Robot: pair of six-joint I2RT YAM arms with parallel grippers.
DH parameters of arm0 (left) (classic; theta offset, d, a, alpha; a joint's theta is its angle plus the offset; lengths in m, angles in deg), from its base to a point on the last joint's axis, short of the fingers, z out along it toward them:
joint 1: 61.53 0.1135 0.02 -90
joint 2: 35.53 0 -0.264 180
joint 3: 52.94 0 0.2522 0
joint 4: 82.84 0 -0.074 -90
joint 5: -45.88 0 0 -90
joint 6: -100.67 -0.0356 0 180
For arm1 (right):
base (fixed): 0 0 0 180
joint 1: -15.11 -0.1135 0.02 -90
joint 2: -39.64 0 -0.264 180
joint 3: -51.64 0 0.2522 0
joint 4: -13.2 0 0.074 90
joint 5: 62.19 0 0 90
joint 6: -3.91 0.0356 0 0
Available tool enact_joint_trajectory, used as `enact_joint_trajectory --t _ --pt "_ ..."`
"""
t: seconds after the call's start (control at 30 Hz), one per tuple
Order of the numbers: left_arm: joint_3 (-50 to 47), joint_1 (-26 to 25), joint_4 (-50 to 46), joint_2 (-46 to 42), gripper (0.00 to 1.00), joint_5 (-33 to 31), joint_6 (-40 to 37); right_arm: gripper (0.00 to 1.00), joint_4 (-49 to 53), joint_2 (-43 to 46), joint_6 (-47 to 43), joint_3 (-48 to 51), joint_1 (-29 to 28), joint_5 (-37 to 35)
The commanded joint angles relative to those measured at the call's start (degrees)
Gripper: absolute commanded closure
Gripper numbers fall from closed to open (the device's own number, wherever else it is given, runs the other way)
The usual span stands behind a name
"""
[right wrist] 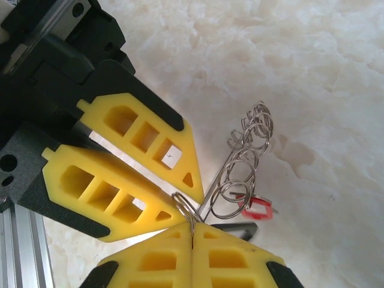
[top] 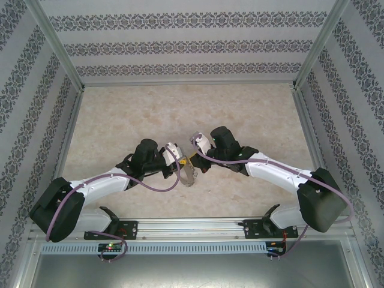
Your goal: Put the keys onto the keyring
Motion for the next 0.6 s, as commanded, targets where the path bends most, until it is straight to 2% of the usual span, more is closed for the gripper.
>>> enact_joint_trajectory --t 0.0,0.37,0.57 --pt "-0.09 -0.39 1.48 -0.99 0.84 0.44 -0.04 1.0 -2.14 1.72 -0.89 0.14 0.14 2.34" --pt "1.03 -0.39 -0.38 -0.29 0.78 1.47 -0.66 1.0 -1.29 2.01 -1.9 -0.46 -0.72 2.86" --pt "1.65 -0.39 -1.13 -0.1 0.78 1.78 -1.14 1.0 -0.59 1.75 -2.6 -1.13 -1.08 3.7"
